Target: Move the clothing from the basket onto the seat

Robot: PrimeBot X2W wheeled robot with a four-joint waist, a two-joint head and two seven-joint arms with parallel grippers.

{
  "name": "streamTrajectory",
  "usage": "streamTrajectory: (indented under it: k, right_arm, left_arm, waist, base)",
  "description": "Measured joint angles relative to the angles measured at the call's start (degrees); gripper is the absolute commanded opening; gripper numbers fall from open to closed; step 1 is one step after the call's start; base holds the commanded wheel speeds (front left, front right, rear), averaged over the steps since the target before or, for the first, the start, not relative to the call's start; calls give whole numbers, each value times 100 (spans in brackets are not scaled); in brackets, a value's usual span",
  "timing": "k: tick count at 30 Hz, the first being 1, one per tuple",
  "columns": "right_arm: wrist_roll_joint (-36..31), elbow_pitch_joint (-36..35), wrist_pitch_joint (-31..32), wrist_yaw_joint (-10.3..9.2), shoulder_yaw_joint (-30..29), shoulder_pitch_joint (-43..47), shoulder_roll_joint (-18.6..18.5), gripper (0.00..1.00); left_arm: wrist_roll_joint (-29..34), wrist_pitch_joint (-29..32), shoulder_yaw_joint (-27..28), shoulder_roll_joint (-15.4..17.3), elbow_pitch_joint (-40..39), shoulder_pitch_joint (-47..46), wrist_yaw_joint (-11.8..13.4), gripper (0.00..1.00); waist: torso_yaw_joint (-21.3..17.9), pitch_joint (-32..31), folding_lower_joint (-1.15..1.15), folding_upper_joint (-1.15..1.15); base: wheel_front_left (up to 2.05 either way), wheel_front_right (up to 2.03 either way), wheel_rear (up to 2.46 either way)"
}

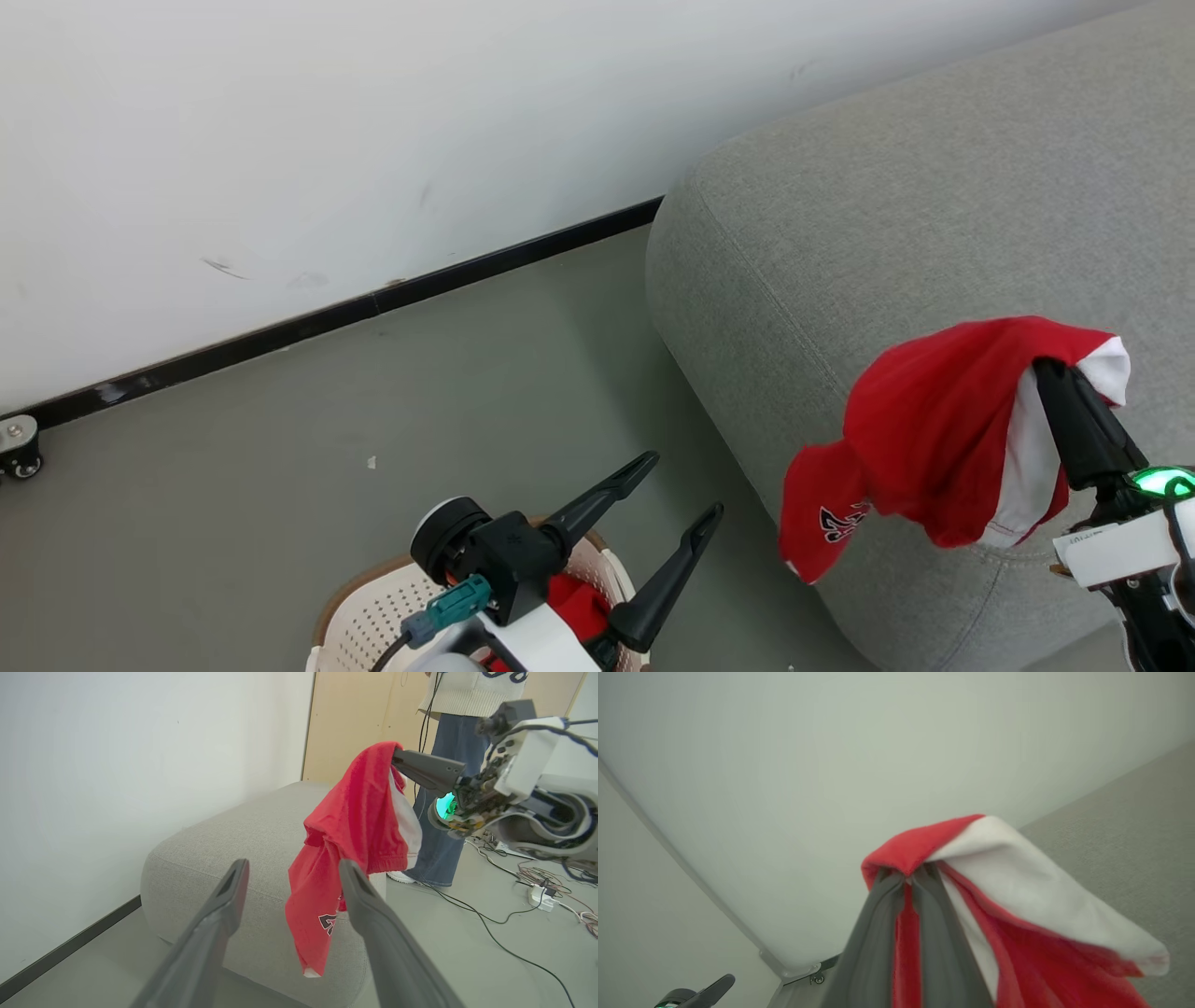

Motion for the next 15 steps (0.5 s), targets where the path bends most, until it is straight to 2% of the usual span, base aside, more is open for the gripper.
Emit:
streamTrajectory:
  k: [7, 15]
  right_arm:
    - [0, 417, 0, 0, 91, -240, -8, 0]
    - [-40, 977, -1, 0, -67, -1450, -153, 0]
  left_arm:
    - [121, 1, 123, 35, 97, -69, 90, 100]
    - [171, 11, 307, 70, 38, -236, 253, 100]
  waist:
    - [-116, 211, 0, 0]
    - [-75, 504, 0, 0]
  base:
    - [0, 0, 0]
    - [0, 0, 0]
